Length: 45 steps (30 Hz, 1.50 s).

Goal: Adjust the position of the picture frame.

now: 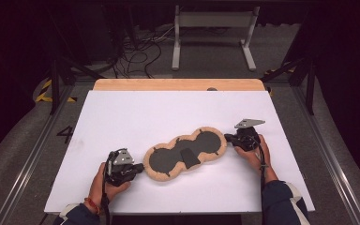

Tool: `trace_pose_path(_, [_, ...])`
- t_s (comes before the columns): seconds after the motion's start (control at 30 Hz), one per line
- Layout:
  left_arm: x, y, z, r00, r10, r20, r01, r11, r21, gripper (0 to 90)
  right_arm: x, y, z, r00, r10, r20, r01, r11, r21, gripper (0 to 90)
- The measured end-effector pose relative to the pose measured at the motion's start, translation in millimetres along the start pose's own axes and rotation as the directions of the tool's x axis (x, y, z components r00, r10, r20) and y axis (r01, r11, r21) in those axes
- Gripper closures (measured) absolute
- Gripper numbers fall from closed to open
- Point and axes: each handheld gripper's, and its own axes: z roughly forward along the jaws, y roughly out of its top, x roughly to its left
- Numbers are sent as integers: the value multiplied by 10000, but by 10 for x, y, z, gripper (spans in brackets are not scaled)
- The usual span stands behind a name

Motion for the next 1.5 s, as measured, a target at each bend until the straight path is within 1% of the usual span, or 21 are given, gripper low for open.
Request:
trace_pose_path(0.03, [19,8,6,10000,71,29,-71,10000,-3,864,0,11,11,10000,-68,5,68,10000,-10,900])
trace_pose_path(0.13, [32,14,13,10000,-24,51,24,10000,-31,865,9,28,24,9998,-189,12,189,9998,49,900])
trace_pose_path(0.17, [45,30,14,9997,258,-10,-258,9996,69,864,2,33,19,9996,-291,-16,291,9995,142,900])
trace_pose_path(0.33, [69,51,31,9995,249,-194,-247,9997,57,862,-7,29,21,9996,-282,-77,283,9996,76,900])
trace_pose_path(0.5, [135,69,53,9998,169,-118,-169,9999,4,867,4,29,8,9981,-577,-229,580,9982,137,900])
trace_pose_path(0.63, [145,77,53,9993,326,-175,-325,9995,60,876,-3,8,-19,9971,-618,-447,625,9979,156,900])
trace_pose_path(0.73, [150,82,56,9996,241,-154,-239,9997,82,879,-10,-30,-64,9945,-815,-659,821,9966,63,900])
trace_pose_path(0.8, [162,93,62,9996,249,-106,-248,9996,109,882,15,-52,-107,9908,-1188,-646,1197,9927,109,900])
trace_pose_path(0.87, [191,98,73,10000,83,-4,-83,10000,14,887,19,-76,-157,9873,-1350,-835,1363,9906,102,900])
trace_pose_path(0.9, [211,101,78,9999,142,34,-142,9999,-19,887,19,-87,-187,9857,-1384,-957,1390,9903,0,900])
trace_pose_path(0.97, [219,105,81,9999,140,57,-140,9999,-19,885,32,-83,-198,9868,-1332,-917,1340,9910,29,900])
trace_pose_path(1.03, [207,109,84,9999,159,1,-159,9999,4,884,68,-45,-180,9906,-1293,-441,1305,9912,241,900])
trace_pose_path(1.1, [187,112,84,9998,121,-154,-120,9999,21,882,69,-18,-125,9952,-976,-43,977,9945,379,900])
trace_pose_path(1.13, [187,112,84,9998,121,-154,-120,9999,21,881,69,-18,-125,9952,-976,-43,977,9945,379,900])
trace_pose_path(1.2, [147,111,70,9987,327,-400,-322,9994,144,873,51,10,-23,9976,-595,361,587,9980,245,900])
trace_pose_path(1.23, [127,101,57,9985,390,-384,-384,9991,160,869,47,29,0,9979,-505,403,496,9985,219,900])
trace_pose_path(1.3, [95,60,14,9995,313,-96,-311,9993,186,862,52,55,37,9961,-550,689,537,9984,199,900])
trace_pose_path(1.33, [76,34,-3,9998,199,77,-200,9997,156,862,39,62,57,9973,-438,596,433,9990,91,895])
trace_pose_path(1.37, [76,34,-3,9998,199,77,-200,9997,156,856,39,62,57,9973,-438,596,433,9990,91,895])
trace_pose_path(1.4, [55,18,-9,9997,187,182,-189,9998,104,850,22,78,93,9986,-274,449,276,9996,-51,900])
trace_pose_path(1.5, [1,32,-2,9998,216,-12,-216,9996,198,854,13,90,112,9988,-339,344,342,9994,-103,900])
